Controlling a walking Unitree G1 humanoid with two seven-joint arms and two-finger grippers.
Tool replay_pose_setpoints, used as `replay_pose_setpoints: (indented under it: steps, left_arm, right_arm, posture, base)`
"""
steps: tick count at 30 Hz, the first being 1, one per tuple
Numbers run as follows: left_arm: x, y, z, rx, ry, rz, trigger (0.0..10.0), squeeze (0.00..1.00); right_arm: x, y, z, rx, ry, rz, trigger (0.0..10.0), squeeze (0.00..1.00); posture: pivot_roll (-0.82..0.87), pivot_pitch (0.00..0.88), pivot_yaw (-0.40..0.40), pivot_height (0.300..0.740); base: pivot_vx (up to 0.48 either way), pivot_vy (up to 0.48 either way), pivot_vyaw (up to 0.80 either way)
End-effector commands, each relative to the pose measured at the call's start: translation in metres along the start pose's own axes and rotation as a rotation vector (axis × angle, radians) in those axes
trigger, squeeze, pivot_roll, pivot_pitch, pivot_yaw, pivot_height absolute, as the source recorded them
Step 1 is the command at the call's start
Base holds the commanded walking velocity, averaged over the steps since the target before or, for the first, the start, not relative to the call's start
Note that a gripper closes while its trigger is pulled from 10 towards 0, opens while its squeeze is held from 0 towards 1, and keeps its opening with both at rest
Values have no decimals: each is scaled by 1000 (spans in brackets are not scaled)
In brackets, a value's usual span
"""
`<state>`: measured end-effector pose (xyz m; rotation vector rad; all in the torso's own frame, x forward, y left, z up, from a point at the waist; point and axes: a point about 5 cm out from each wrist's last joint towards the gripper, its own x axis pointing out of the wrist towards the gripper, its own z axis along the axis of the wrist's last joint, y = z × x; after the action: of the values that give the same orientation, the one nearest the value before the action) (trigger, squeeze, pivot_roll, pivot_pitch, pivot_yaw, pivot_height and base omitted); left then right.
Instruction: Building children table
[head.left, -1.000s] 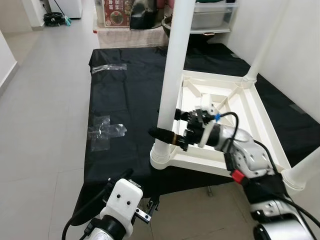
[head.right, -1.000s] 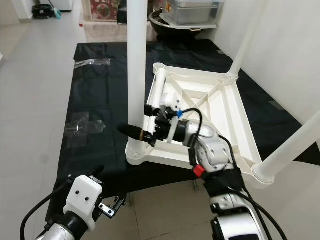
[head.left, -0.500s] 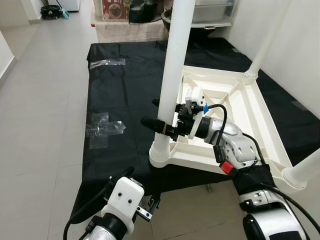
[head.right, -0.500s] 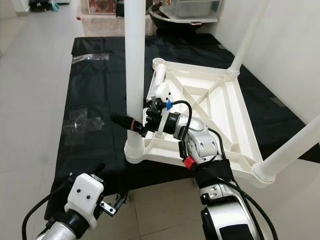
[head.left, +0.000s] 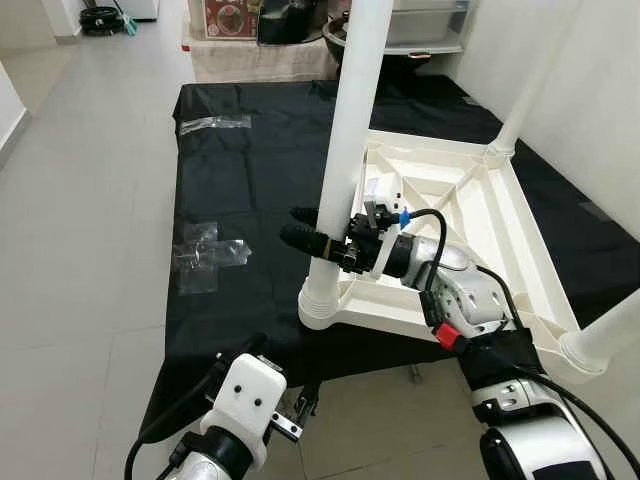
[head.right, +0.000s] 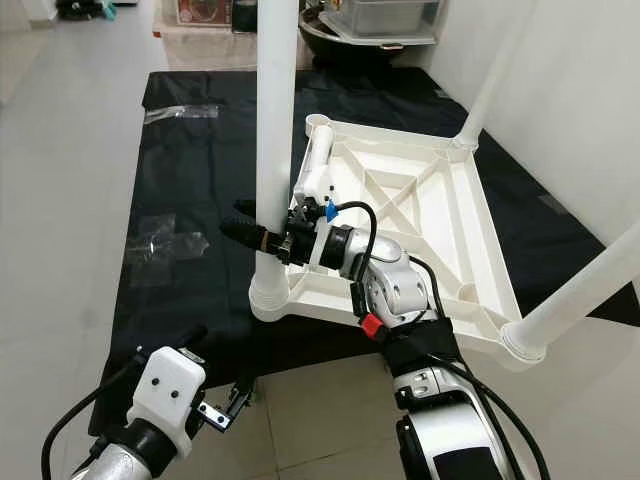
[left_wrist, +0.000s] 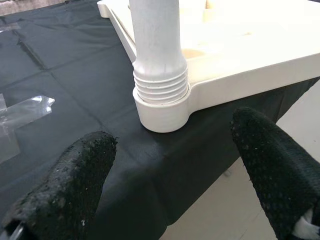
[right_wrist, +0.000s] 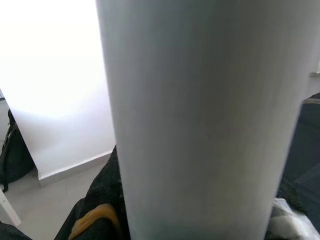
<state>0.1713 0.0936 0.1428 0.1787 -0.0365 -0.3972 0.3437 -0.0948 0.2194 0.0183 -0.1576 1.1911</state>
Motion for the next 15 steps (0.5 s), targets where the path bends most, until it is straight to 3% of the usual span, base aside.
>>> replay_pose_setpoints:
  steps: [1,7,12,14,15]
  left_arm:
    - [-2,0,-1,11,10,0,10000,0]
    - [-1,1,-2,13,10,4,10000,0]
    - [0,4,-2,17,8,10,10000,0]
    - [0,4,-2,17,8,10,10000,0]
    - [1,4,-2,16,8,11,10000,0]
  right_arm:
    - [-1,2,-4,-3,4,-9,0,0]
    - [-4,2,-6,-47,15,-100,0,0]
    - [-14,-7,-17,-87,52,-422,0,0]
    - [-14,-7,-17,-87,52,-422,0,0]
    - [-18,-9,-21,-105,86,-523,0,0]
  posture:
    - [94,137,-93,740]
    - [90,139,-90,740]
    - [83,142,-87,740]
    - [83,142,-87,740]
    - [82,142,-87,740]
  base:
    - [0,0,0]
    - [0,0,0]
    - [0,0,0]
    - [0,0,0]
    - [0,0,0]
